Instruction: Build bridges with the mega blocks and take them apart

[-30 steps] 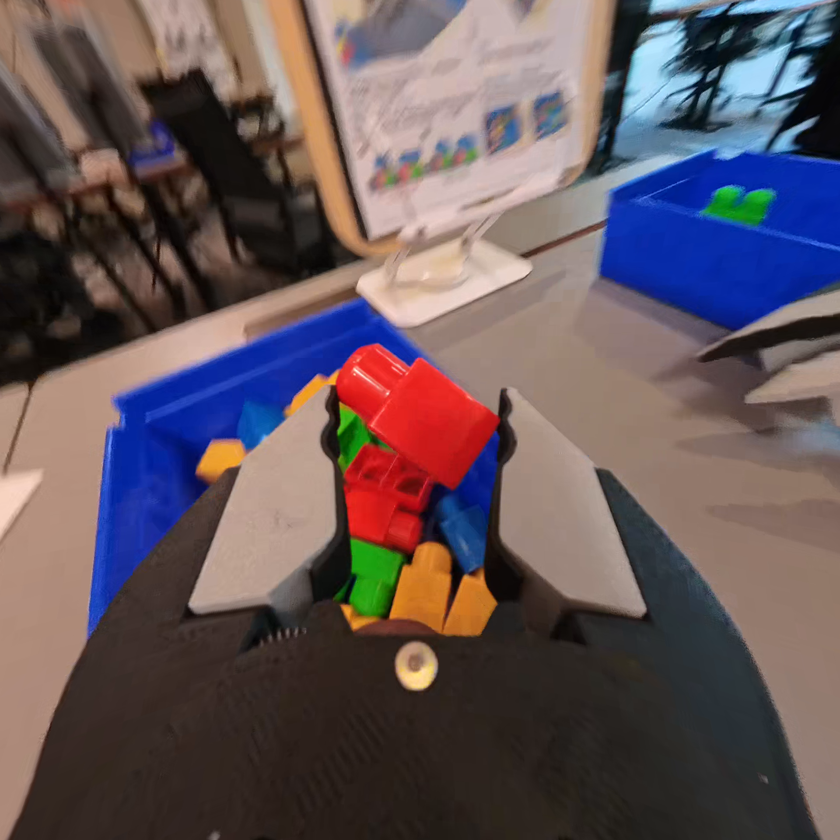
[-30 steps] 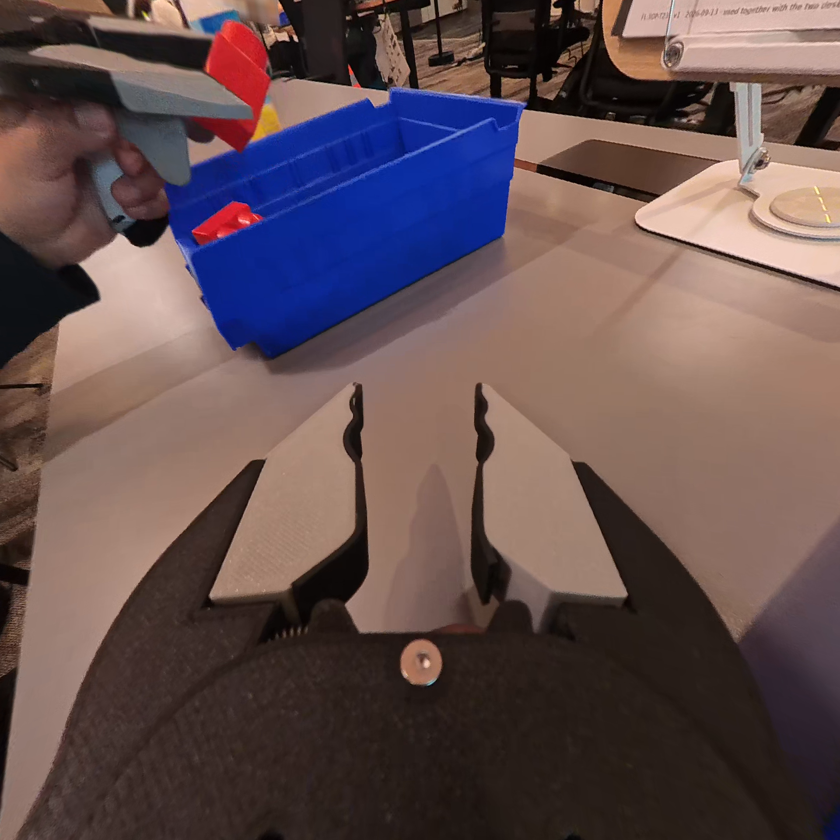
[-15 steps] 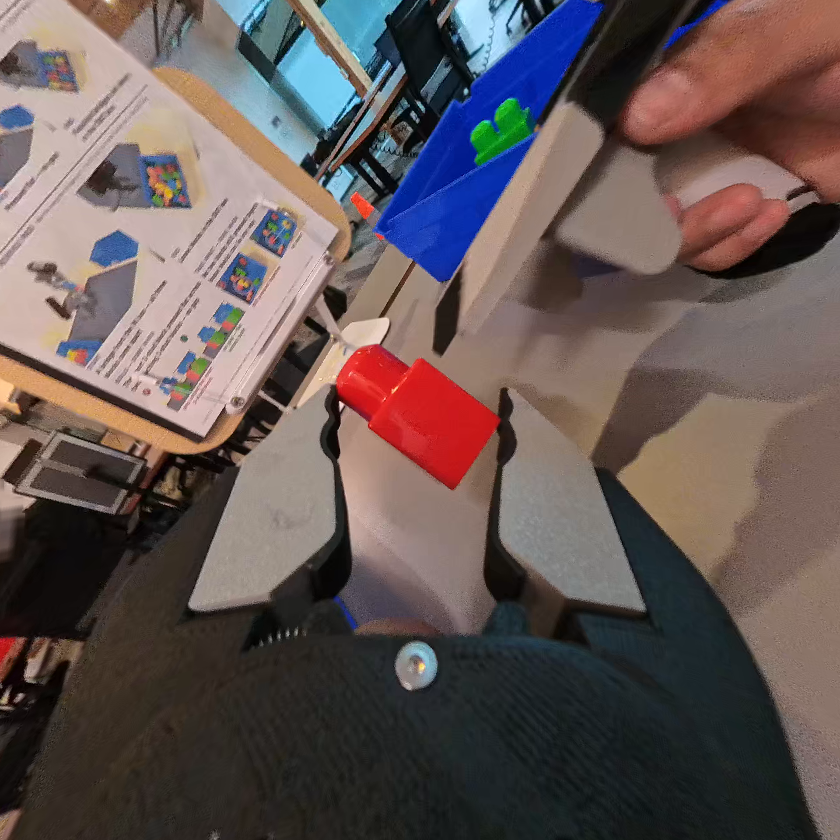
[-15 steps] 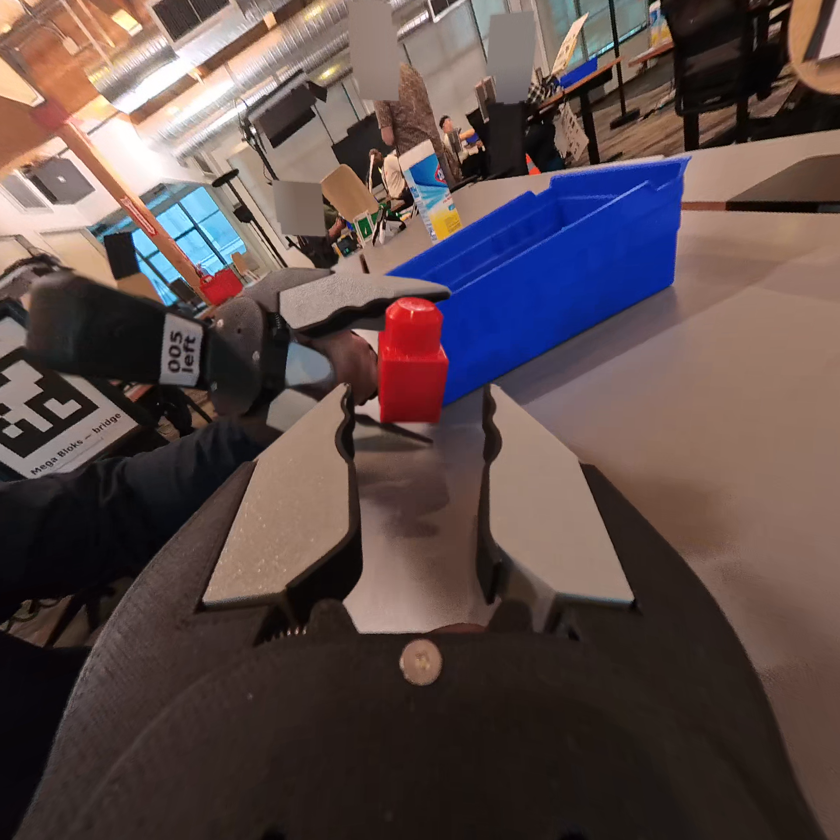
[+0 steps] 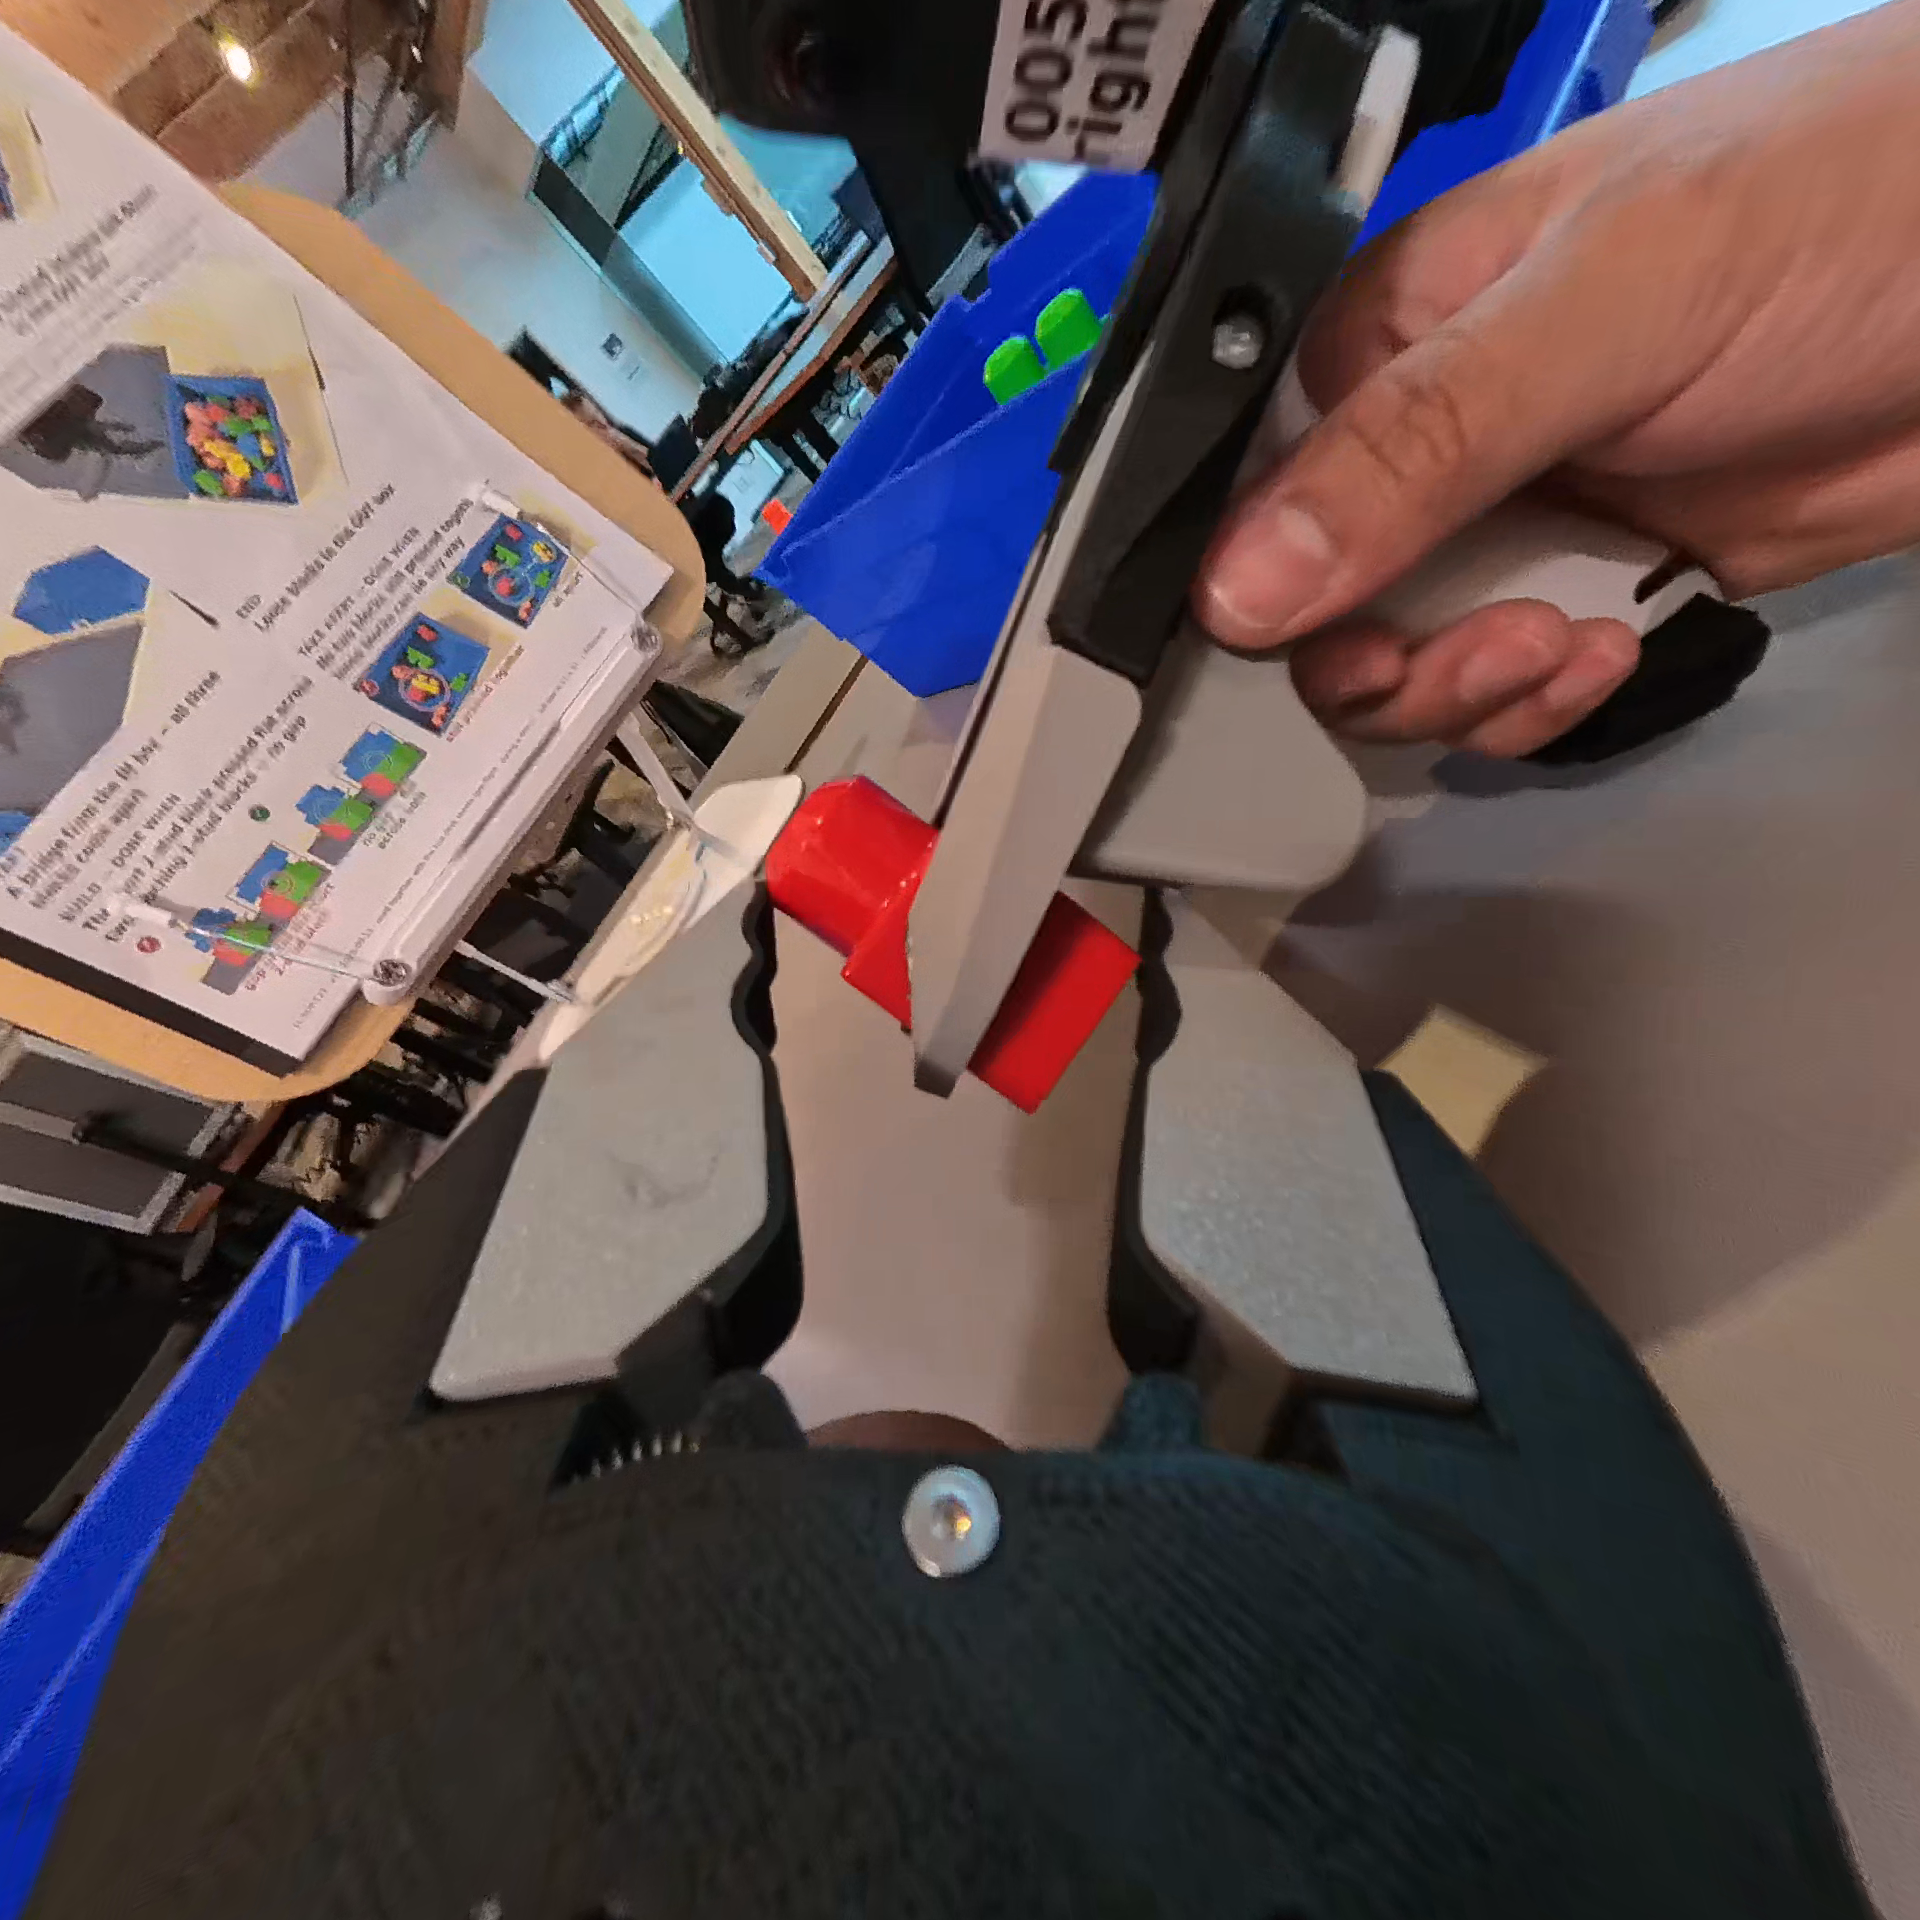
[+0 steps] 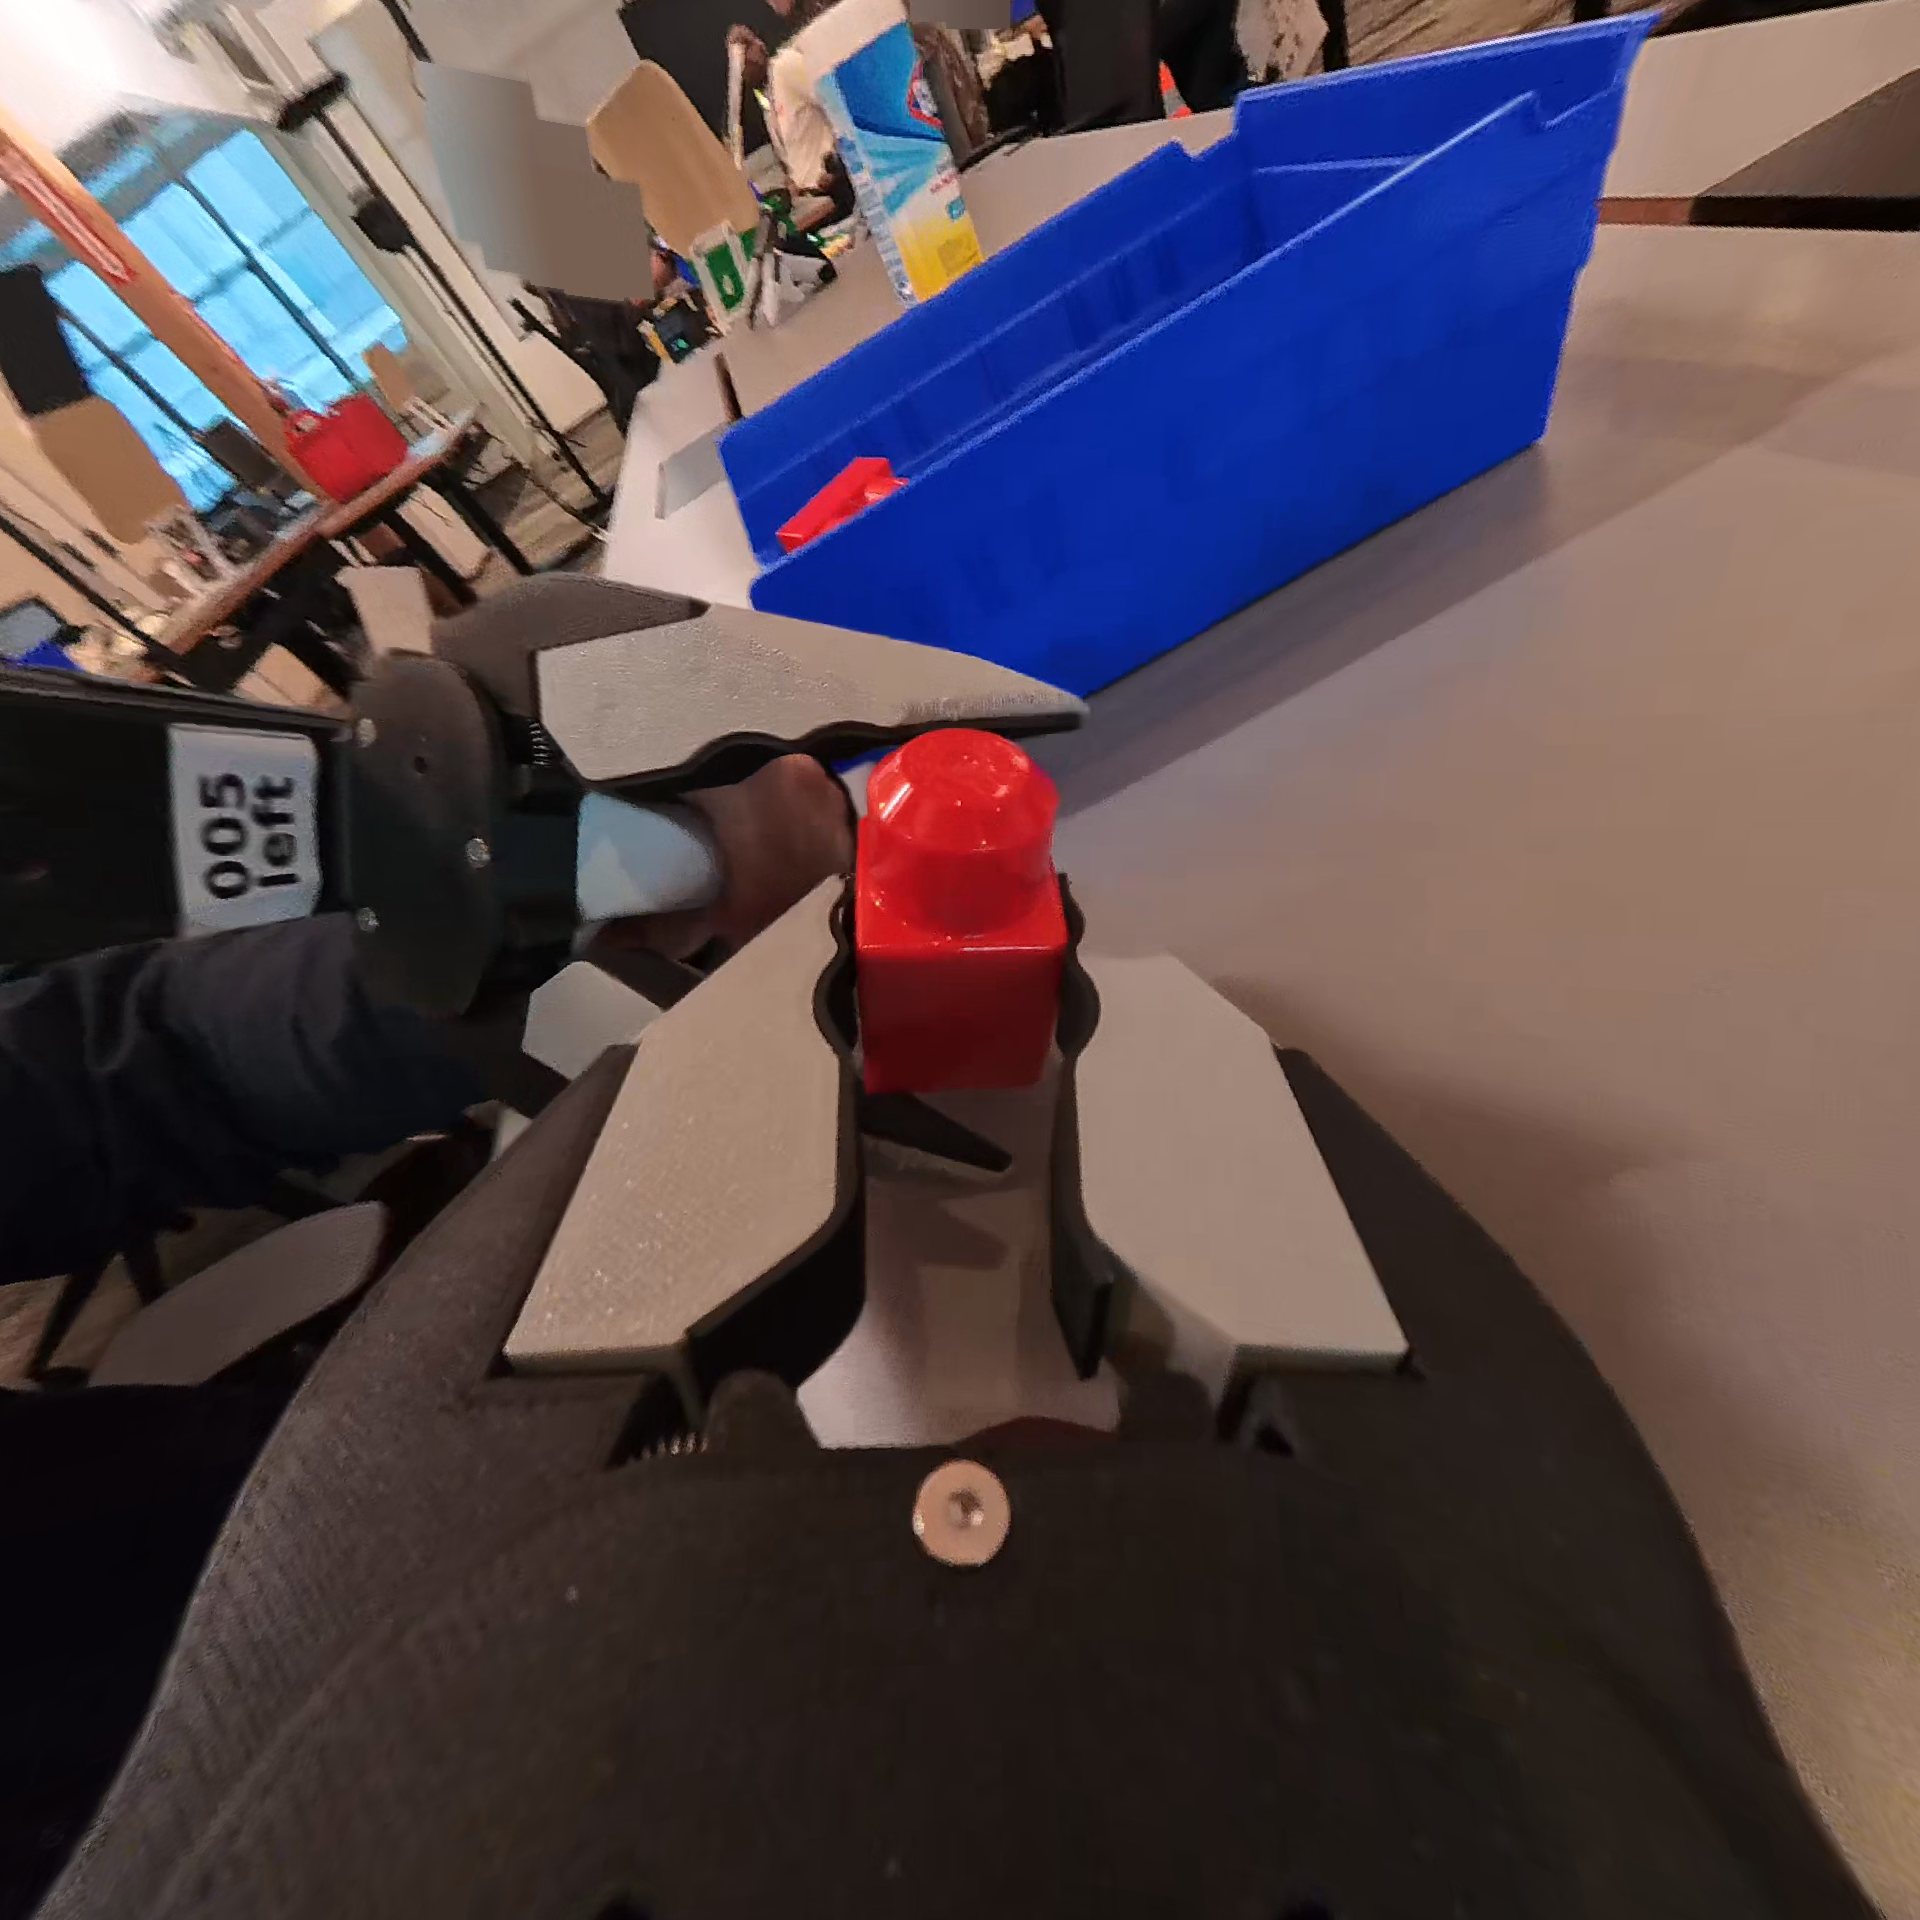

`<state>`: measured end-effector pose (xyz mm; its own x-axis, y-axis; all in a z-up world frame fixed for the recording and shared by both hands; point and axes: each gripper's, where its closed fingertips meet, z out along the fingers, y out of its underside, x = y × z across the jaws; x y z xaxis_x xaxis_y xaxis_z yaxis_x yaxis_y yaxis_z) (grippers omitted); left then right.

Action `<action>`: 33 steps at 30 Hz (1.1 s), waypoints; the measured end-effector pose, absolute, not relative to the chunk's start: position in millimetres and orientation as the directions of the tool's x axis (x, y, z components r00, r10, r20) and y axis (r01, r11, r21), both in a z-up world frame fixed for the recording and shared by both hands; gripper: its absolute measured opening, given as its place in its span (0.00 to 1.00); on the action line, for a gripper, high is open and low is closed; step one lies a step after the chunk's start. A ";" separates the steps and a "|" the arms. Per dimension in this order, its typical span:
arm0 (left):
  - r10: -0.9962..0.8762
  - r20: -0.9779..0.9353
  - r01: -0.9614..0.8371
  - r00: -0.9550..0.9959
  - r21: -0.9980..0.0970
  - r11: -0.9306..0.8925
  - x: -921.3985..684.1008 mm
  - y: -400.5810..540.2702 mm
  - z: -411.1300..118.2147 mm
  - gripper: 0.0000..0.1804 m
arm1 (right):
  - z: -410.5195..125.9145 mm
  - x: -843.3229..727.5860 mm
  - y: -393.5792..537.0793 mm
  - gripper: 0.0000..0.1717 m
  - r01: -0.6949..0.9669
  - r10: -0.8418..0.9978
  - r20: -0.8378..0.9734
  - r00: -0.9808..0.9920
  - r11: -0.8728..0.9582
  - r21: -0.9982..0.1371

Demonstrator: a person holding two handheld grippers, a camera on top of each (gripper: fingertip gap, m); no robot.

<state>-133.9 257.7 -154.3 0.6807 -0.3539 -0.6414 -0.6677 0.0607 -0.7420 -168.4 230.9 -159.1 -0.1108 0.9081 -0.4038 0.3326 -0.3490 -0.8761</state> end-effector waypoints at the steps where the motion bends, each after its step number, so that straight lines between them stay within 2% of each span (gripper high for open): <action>1: -0.360 -0.621 -0.656 0.696 -0.754 0.030 -136.6 258.6 -157.7 0.38 | -161.0 -169.0 234.6 0.19 0.334 0.924 -0.372 -0.086 -0.326 -0.885; 6: -0.377 -0.483 -0.547 0.790 -0.834 -0.079 -150.6 262.5 -166.2 0.39 | -165.0 -161.2 273.9 0.19 0.318 0.970 -0.215 0.112 -0.240 -0.917; 11: -0.355 -0.401 -0.484 0.845 -0.855 -0.185 -168.4 270.3 -178.9 0.39 | -189.2 -148.9 318.7 0.19 0.416 0.946 -0.015 0.323 -0.156 -0.896; 14: -0.367 -0.390 -0.487 0.844 -0.845 -0.220 -169.2 271.7 -186.8 0.39 | -216.2 -147.9 324.9 0.19 0.530 0.939 0.006 0.344 -0.189 -0.826; 20: -0.338 -0.398 -0.484 0.853 -0.845 -0.226 -176.8 272.8 -185.6 0.37 | -225.9 -149.6 326.0 0.19 0.589 0.939 0.045 0.341 -0.177 -0.789; 33: -0.306 -0.360 -0.438 0.881 -0.865 -0.245 -188.6 273.8 -182.5 0.37 | -225.7 -146.3 319.4 0.20 0.582 0.948 -0.010 0.319 -0.204 -0.788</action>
